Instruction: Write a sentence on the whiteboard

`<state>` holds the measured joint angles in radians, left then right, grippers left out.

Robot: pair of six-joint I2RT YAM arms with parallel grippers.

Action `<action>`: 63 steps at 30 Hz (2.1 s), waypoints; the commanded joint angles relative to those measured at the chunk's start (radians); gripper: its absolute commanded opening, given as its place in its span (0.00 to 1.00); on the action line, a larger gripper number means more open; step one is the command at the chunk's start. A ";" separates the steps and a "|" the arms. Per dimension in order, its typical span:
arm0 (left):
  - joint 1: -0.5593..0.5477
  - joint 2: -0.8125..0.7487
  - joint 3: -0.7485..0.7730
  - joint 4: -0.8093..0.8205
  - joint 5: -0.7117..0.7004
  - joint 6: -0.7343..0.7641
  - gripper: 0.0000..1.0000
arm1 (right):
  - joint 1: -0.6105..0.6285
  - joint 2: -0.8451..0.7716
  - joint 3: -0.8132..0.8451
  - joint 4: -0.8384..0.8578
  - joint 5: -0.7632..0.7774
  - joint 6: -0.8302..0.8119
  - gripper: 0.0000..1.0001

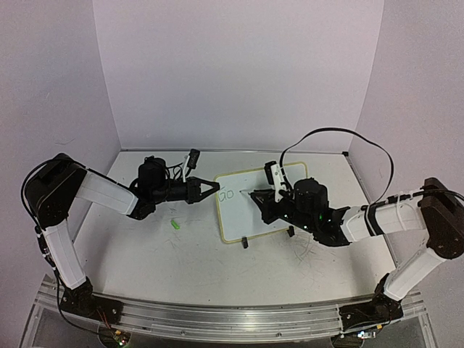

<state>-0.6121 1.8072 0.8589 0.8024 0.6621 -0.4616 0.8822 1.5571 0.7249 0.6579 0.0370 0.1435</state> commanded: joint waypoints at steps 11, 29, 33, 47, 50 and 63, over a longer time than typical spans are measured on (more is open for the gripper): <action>-0.001 -0.037 0.037 -0.003 0.011 0.026 0.00 | 0.001 0.042 0.070 0.050 -0.008 -0.005 0.00; 0.000 -0.043 0.035 -0.006 0.008 0.031 0.00 | 0.008 0.063 0.067 0.025 -0.007 0.008 0.00; 0.000 -0.044 0.037 -0.011 0.005 0.035 0.00 | 0.013 0.051 0.039 0.023 -0.001 0.022 0.00; 0.000 -0.039 0.043 -0.021 0.002 0.042 0.00 | 0.017 0.031 0.009 0.001 0.044 0.036 0.00; -0.001 -0.041 0.041 -0.023 0.003 0.043 0.00 | 0.018 0.026 0.006 -0.001 0.074 0.038 0.00; 0.000 -0.047 0.037 -0.027 0.002 0.046 0.00 | 0.017 0.013 0.002 0.020 0.121 0.044 0.00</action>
<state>-0.6121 1.8053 0.8639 0.7849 0.6621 -0.4450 0.9076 1.5947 0.7330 0.6691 0.0794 0.1811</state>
